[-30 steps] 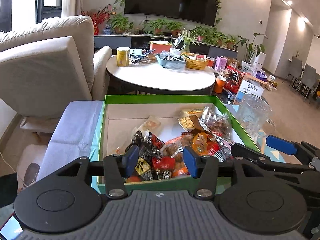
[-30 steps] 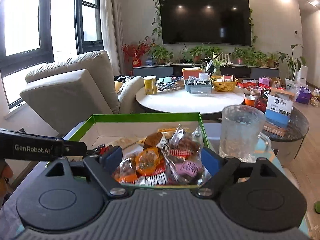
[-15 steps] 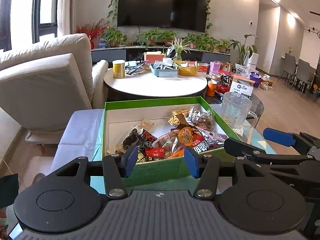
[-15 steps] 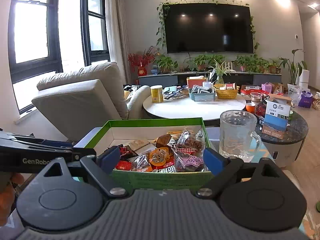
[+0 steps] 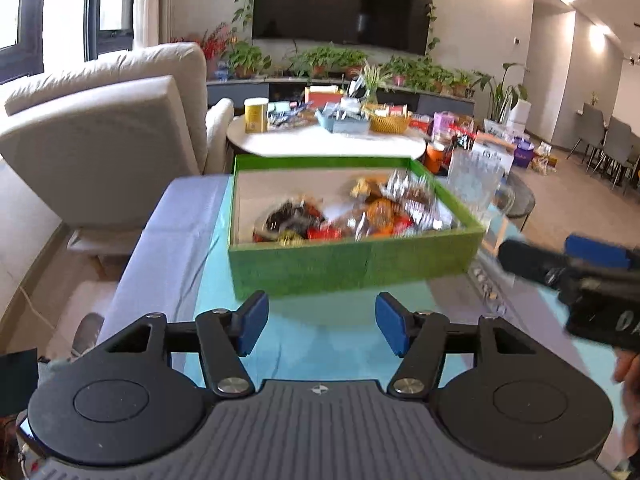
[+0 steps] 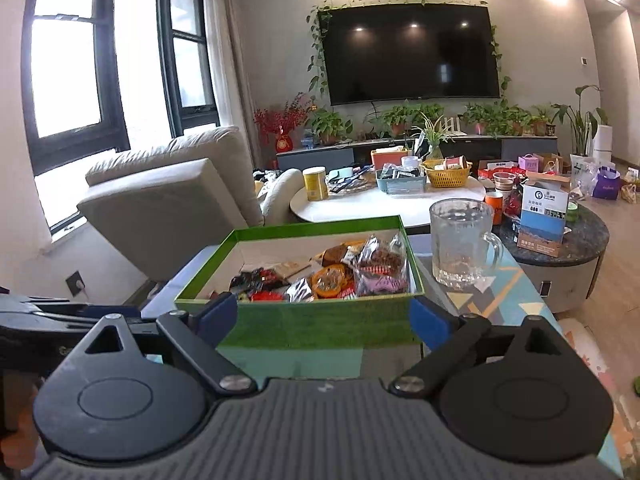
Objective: Organize snacks
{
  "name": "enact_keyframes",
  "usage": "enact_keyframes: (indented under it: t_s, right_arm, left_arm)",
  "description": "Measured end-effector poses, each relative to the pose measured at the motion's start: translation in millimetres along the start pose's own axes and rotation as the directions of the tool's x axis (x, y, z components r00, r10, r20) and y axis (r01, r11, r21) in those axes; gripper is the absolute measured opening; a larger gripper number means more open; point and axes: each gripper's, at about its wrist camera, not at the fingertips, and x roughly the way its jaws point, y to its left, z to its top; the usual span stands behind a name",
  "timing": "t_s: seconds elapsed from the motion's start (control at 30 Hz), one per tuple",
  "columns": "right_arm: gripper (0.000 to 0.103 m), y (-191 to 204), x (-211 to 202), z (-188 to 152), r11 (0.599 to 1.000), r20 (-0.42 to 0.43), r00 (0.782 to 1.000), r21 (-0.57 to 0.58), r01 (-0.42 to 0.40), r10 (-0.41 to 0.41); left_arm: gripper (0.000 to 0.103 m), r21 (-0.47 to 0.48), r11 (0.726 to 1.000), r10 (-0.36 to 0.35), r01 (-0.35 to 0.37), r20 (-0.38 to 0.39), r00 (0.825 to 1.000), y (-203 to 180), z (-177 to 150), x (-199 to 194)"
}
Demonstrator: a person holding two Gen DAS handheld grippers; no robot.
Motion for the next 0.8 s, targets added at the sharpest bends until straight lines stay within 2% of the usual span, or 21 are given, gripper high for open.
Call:
enact_keyframes:
  t_s: [0.13, 0.43, 0.8]
  right_arm:
    - [0.053, 6.4, -7.1, -0.6, 1.000, 0.001, 1.000, -0.024, 0.010, -0.010]
    - [0.053, 22.0, -12.0, -3.5, 0.998, 0.014, 1.000, -0.054, -0.011, 0.012]
    - [0.053, 24.6, -11.2, -9.3, 0.999, 0.004, 1.000, -0.053, -0.007, 0.007]
  left_arm:
    - [0.057, -0.011, 1.000, -0.017, 0.017, -0.026, 1.000, 0.4, -9.3, -3.0]
    - [0.057, -0.011, 1.000, -0.022, 0.022, 0.020, 1.000, 7.7, -11.7, -22.2]
    - [0.057, -0.009, 1.000, -0.021, 0.021, 0.021, 1.000, 7.5, -14.1, -23.8]
